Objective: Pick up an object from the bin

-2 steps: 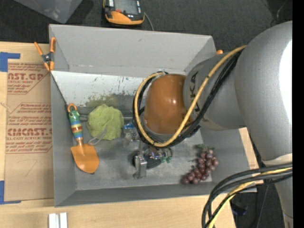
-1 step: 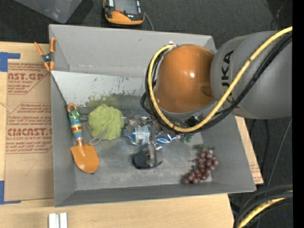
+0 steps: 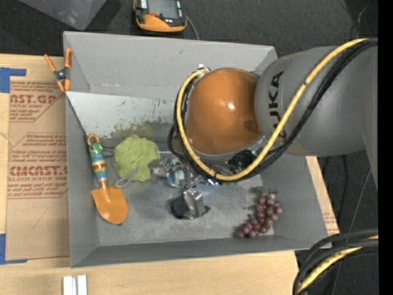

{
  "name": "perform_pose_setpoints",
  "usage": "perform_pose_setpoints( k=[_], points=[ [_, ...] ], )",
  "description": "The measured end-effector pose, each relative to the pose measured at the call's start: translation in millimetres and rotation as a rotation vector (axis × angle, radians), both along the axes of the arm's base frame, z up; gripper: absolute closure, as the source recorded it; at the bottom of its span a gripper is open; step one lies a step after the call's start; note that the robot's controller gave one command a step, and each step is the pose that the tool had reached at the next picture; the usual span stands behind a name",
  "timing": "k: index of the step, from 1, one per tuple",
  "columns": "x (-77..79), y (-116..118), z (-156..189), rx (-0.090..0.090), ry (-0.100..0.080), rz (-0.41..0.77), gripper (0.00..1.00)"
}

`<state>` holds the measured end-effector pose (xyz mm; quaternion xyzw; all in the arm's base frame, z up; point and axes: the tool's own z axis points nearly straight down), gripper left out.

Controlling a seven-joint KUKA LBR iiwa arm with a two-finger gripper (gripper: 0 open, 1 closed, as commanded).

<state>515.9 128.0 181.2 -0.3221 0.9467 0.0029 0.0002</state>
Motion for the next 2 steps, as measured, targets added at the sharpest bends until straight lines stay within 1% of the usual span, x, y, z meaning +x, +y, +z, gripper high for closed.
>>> perform_pose_setpoints(
  k=[1,2],
  points=[
    [-0.3,-22.3,12.5,0.001,-0.007,0.02,0.0],
    [9.3,-15.5,-5.9,0.003,-0.001,0.326,0.0]
  ],
)
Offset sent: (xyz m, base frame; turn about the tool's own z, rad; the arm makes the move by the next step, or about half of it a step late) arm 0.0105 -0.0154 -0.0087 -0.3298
